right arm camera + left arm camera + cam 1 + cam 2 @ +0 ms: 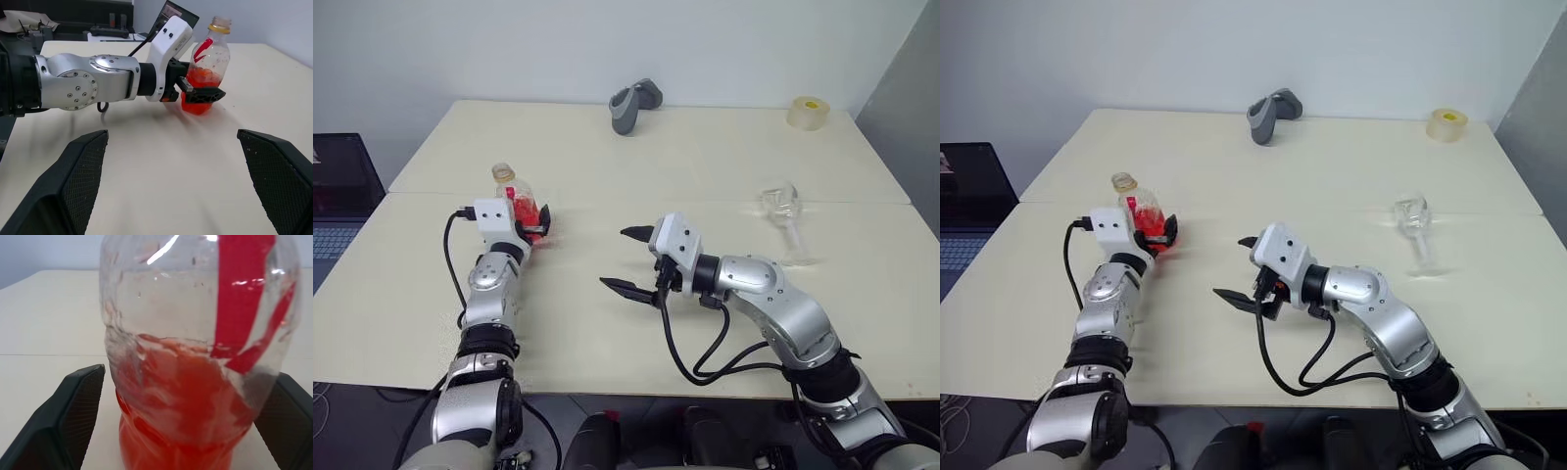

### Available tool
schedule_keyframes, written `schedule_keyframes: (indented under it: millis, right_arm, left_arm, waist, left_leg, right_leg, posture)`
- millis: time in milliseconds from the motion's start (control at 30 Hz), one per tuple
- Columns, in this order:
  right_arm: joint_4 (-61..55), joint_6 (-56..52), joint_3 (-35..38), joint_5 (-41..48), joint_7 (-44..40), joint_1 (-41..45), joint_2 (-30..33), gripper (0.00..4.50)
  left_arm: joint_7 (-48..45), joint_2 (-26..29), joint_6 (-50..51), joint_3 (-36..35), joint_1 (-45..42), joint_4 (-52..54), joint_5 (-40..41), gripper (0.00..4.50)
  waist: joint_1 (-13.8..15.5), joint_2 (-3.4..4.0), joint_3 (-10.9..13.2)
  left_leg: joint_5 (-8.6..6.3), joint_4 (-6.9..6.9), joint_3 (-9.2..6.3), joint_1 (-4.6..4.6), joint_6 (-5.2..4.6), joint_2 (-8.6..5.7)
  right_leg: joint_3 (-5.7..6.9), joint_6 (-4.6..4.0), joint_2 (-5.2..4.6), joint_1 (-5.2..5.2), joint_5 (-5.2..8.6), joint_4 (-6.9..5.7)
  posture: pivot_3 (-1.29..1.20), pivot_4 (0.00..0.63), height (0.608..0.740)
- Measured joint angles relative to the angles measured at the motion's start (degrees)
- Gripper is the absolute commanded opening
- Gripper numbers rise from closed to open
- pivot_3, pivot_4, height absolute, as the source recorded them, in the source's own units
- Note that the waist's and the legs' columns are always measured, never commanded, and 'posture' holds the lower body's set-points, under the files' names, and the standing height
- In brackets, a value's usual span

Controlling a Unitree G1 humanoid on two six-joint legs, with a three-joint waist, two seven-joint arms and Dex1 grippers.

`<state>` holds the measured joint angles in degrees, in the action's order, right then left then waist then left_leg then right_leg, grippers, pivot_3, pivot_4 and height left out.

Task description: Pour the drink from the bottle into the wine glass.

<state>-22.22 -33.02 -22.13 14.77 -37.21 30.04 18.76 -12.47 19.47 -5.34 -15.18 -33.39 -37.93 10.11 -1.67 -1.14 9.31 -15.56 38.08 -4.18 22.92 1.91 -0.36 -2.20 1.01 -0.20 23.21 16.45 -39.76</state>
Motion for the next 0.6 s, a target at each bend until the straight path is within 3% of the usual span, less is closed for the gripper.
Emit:
schedule_keyframes:
  millis: [400, 600]
  right_arm:
    - [-4.7, -2.8, 4.5, 2.3, -1.5, -0.3, 4.6, 4.5]
    - [-8.2, -8.5, 13.9, 6.8, 0.0, -2.8, 7.5, 4.5]
  left_arm:
    - [2.8, -1.2, 10.6, 0.8, 16.6, 28.5, -0.1, 4.48]
    - [1.6, -0.1, 13.8, 2.2, 24.8, 40.7, -1.7, 4.48]
  waist:
    - [0.0, 0.0, 0.0]
    - [0.2, -0.01, 0.0]
  left_leg:
    - [-0.01, -0.01, 0.01, 0.0, 0.0, 0.01]
    - [-0.01, -0.01, 0.02, 0.01, -0.01, 0.0]
  right_leg:
    - [-0.05, 0.0, -0.02, -0.01, 0.0, 0.03]
    - [-0.04, 0.0, -0.04, -0.04, 0.0, 0.04]
  posture:
    - [0.0, 0.15, 0.74]
    - [0.0, 0.15, 0.74]
